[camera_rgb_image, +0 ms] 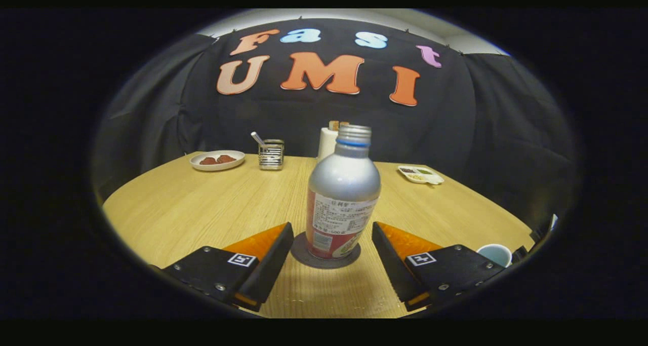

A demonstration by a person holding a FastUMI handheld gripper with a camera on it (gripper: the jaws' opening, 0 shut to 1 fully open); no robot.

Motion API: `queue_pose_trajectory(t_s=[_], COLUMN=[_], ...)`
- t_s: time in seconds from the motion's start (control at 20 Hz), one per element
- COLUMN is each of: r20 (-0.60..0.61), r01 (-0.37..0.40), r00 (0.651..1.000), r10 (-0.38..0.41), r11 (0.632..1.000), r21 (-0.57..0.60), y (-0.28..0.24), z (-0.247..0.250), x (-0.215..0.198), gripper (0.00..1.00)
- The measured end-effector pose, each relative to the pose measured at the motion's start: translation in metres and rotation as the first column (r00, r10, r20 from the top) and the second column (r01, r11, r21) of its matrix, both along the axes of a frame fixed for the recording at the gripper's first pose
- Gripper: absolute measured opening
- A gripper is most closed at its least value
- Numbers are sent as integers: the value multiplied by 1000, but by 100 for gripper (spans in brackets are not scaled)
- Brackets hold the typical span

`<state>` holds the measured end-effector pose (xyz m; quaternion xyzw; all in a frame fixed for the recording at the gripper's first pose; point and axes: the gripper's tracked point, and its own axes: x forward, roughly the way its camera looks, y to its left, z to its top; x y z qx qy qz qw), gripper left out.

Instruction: Take the bottle from table, then pour the juice into the cup, finally place the bottle on the coaster

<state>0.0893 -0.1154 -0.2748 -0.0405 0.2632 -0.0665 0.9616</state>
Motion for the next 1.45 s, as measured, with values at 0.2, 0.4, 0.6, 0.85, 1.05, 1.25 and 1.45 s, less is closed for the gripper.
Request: queue_pose_trajectory(t_s=[0.2,0.4,0.6,0.85,1.05,1.25,1.45], r20=[140,269,335,383,400,427,465], r01=[-37,-69,-105,-178,-194,-137,-150], r00=[989,961,936,908,900,896,878], r10=[40,66,105,169,175,119,115], r11=[999,998,994,984,981,990,988], r21=[-23,3,-17,-12,7,13,38], y=[15,36,63,110,122,106,114], z=[70,133,183,229,252,266,277], x=[-4,-11,-33,-64,-84,-92,-97], gripper=[93,93,93,93,93,93,93])
